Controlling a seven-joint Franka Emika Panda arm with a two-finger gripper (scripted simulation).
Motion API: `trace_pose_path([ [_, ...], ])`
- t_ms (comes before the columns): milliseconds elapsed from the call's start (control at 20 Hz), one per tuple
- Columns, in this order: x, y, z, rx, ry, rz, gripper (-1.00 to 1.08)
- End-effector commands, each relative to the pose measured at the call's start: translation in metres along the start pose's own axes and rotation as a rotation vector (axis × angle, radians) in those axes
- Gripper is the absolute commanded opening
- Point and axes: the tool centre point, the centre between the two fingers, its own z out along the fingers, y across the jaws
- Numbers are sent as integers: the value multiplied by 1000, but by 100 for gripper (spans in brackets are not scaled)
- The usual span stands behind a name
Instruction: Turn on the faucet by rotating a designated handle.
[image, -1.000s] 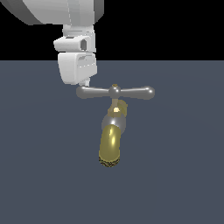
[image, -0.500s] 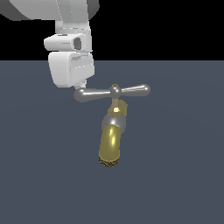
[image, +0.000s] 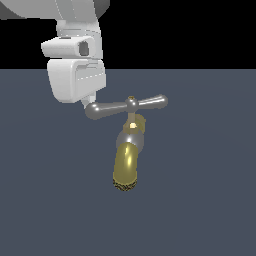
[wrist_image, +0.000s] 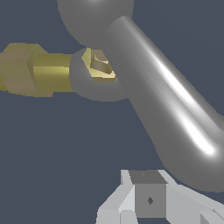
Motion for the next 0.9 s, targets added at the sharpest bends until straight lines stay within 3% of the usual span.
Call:
trace_pose_path([
  [0,6,6,0,-3,3,3,-100],
  [850,34,47,0,-5,4,-2,-100],
])
